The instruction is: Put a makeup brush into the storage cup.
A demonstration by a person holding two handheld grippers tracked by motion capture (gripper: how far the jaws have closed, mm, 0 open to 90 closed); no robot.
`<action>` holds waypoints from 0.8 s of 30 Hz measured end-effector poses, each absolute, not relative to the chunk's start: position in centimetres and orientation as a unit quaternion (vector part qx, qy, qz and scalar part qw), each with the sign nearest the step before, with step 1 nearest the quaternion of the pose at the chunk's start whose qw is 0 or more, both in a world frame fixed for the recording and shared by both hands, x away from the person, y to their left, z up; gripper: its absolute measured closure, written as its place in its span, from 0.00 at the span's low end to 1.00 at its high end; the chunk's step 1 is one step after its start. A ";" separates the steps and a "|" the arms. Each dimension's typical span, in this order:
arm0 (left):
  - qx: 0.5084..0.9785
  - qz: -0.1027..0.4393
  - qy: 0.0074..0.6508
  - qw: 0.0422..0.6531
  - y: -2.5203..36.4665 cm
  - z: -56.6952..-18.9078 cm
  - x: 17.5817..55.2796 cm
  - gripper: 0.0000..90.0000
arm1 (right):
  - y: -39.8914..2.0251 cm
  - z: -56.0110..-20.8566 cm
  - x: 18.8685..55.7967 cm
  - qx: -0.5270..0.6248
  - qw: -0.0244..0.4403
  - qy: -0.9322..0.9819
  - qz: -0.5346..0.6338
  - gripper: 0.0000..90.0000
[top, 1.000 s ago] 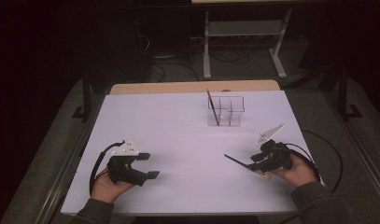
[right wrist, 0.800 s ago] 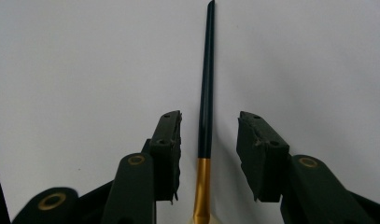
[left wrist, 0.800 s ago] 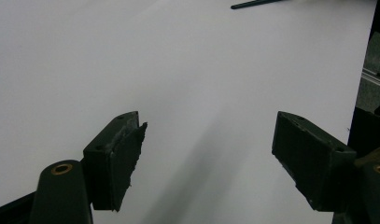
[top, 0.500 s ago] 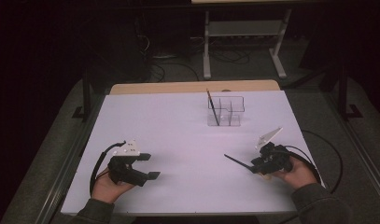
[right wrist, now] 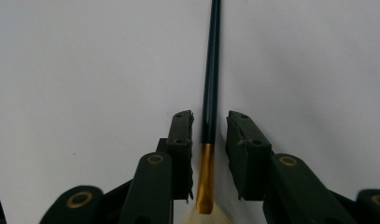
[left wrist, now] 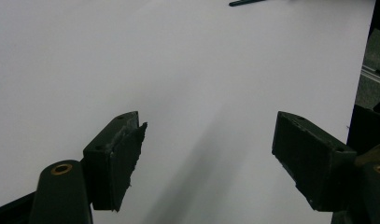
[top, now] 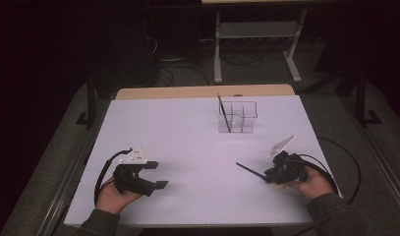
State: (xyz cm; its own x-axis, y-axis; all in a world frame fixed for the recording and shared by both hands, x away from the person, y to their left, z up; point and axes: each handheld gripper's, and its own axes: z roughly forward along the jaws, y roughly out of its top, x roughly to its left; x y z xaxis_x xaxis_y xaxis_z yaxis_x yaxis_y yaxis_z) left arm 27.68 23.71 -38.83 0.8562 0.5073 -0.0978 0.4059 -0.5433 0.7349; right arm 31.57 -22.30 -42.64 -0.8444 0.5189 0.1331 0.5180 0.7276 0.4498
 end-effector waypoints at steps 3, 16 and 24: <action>0.876 0.062 0.262 0.401 23.7 -38.9 27.7 0.26 | -22.2 -42.8 31.6 0.276 0.003 0.931 0.238 0.80; 0.875 0.064 0.261 0.402 23.7 -38.8 27.7 0.26 | -21.3 -42.7 31.3 0.251 0.040 0.944 0.209 0.90; 0.877 0.065 0.258 0.400 23.6 -38.8 27.7 0.26 | -21.5 -42.7 31.5 0.251 0.031 0.944 0.213 0.92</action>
